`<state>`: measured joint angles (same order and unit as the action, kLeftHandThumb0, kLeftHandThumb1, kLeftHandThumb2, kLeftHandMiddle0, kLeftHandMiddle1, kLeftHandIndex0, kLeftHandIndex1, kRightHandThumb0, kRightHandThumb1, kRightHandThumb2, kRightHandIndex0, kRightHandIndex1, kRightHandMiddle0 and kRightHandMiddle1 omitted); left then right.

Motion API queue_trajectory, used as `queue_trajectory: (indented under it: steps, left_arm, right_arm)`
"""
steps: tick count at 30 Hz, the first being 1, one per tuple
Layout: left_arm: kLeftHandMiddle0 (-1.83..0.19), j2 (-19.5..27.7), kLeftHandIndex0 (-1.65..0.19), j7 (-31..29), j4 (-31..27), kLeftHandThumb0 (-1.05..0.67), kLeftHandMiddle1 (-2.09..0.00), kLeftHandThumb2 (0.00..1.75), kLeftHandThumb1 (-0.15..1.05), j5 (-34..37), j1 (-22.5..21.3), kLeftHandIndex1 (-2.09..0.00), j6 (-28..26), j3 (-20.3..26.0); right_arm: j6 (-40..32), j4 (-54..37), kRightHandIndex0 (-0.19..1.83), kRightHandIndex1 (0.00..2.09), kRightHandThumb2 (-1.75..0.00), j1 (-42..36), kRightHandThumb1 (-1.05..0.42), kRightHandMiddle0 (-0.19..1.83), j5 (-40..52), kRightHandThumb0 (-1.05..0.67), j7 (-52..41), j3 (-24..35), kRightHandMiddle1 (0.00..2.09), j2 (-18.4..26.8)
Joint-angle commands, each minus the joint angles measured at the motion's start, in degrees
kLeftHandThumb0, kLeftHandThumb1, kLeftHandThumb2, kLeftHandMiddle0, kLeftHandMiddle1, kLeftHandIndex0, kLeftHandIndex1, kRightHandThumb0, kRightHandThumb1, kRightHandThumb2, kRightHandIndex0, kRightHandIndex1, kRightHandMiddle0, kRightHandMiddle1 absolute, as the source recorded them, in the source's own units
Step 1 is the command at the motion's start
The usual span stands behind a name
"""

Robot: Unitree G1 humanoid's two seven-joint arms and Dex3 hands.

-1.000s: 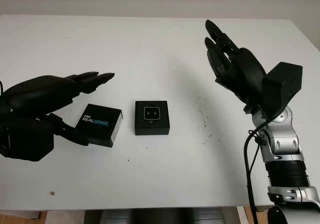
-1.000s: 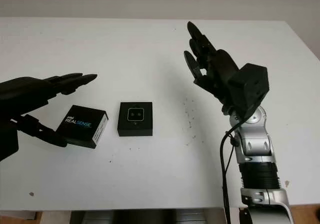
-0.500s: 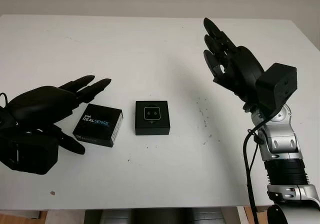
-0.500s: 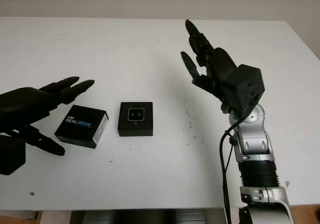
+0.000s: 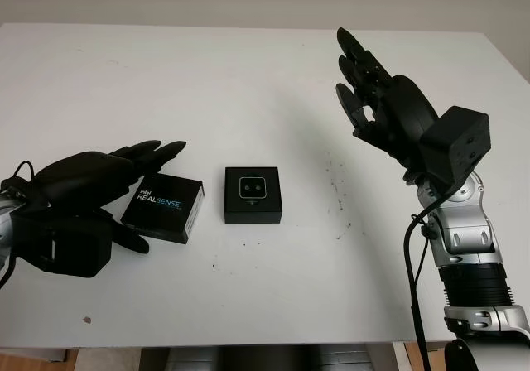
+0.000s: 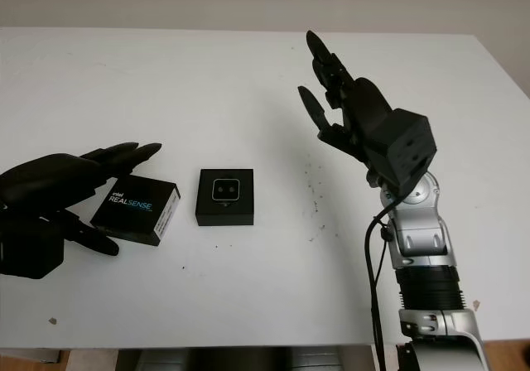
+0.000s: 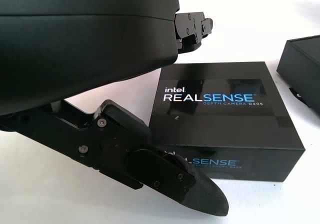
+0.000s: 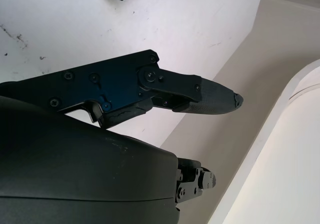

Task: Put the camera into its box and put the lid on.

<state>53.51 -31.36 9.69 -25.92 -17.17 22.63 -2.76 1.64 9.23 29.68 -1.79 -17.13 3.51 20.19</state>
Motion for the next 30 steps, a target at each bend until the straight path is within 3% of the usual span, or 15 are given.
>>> queue_trajectory:
  steps: [1, 11, 16, 20, 22, 25, 30]
  left_arm:
    - [0.05, -0.5, 0.13, -0.3, 0.9, -0.78, -0.07, 0.05, 0.86, 0.4, -1.5, -0.06, 0.0, -0.9]
    - [0.01, -2.1, 0.07, -0.9, 3.5, -0.71, -0.07, 0.05, 0.84, 2.1, -3.4, -0.08, -1.1, -2.5]
    - [-0.12, -2.6, -0.06, -1.0, 4.2, -0.6, -0.1, 0.06, 0.86, 4.9, -3.2, -0.12, 0.6, -2.2]
    - [-0.34, -3.0, -0.28, -0.3, 4.5, -0.46, -0.18, 0.07, 0.9, 8.1, -2.4, -0.22, 3.1, -1.2]
    - [-0.44, -3.2, -0.38, 1.4, 5.2, -0.38, -0.4, 0.06, 0.95, 8.8, -1.8, -0.36, 5.4, -0.7]
    - [-0.36, -3.4, -0.35, 3.6, 6.5, -0.3, -0.96, 0.06, 1.02, 9.2, -1.2, -0.79, 8.6, -0.1]
    - [-0.37, -3.4, -0.35, 6.7, 6.7, -0.25, -1.23, 0.05, 1.03, 8.7, -0.1, -1.09, 11.4, 0.8]
  right_arm:
    - [0.7, -1.4, 0.04, 0.08, -0.6, -0.5, -1.05, 0.04, -0.4, -0.63, 0.3, -0.1, 0.02, 0.6]
    - [0.4, -2.1, 0.04, 0.08, -0.61, -1.1, -1.05, 0.05, -1.6, -0.63, 1.1, -0.2, 0.02, 0.7]
    - [0.3, -2.3, 0.05, 0.08, -0.61, -1.3, -1.05, 0.06, -2.1, -0.64, 1.4, -0.4, 0.01, 0.6]
    - [0.6, -2.1, 0.04, 0.07, -0.61, -1.3, -1.05, 0.06, -2.2, -0.63, 1.8, -0.5, 0.01, 0.4]
    - [0.4, -1.9, 0.04, 0.07, -0.61, -1.3, -1.05, 0.06, -2.1, -0.64, 1.8, -0.6, 0.01, 0.3]
    - [0.4, -1.7, 0.04, 0.07, -0.6, -1.3, -1.05, 0.06, -2.1, -0.64, 2.1, -0.7, 0.0, 0.2]
    - [0.3, -1.6, 0.05, 0.07, -0.58, -1.4, -1.05, 0.07, -1.1, -0.65, 2.3, -0.6, 0.0, -0.5]
